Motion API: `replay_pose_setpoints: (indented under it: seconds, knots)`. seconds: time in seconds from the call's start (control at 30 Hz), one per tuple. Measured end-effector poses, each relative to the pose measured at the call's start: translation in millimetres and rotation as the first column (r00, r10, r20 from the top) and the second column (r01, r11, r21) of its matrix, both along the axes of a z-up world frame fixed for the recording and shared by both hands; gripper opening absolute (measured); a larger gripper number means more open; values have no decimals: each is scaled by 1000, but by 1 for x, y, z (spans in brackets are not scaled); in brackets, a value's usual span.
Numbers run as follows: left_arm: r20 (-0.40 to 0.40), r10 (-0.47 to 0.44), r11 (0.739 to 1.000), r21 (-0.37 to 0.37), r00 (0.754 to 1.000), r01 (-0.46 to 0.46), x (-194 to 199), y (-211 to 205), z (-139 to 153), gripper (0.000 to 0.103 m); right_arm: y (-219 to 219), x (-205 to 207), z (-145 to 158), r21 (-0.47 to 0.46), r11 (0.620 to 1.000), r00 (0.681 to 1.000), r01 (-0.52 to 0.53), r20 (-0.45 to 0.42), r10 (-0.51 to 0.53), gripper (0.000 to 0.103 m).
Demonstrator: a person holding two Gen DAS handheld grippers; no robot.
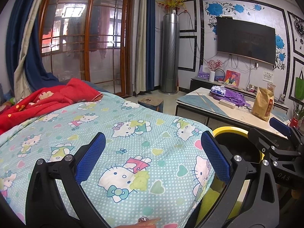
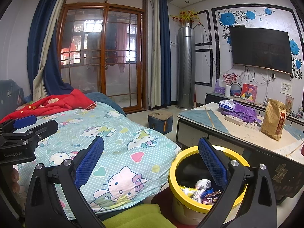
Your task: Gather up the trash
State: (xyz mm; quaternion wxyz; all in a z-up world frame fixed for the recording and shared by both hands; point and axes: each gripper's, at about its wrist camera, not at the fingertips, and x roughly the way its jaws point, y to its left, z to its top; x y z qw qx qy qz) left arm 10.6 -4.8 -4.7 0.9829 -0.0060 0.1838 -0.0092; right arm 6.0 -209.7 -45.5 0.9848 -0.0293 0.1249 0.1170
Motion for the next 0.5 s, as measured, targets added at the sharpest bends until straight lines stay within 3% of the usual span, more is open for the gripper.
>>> replay_pose_setpoints:
  seconds: [0.37, 0.5]
  knots:
    - [-60, -10, 999, -53, 998, 7, 6, 7, -6, 92, -2, 5, 3, 13, 1000, 1000, 22, 8, -22, 97]
    - [-104, 93, 984, -142, 990, -107, 3, 60, 2, 92, 31, 17, 15, 7, 997, 997, -72, 6, 72, 97]
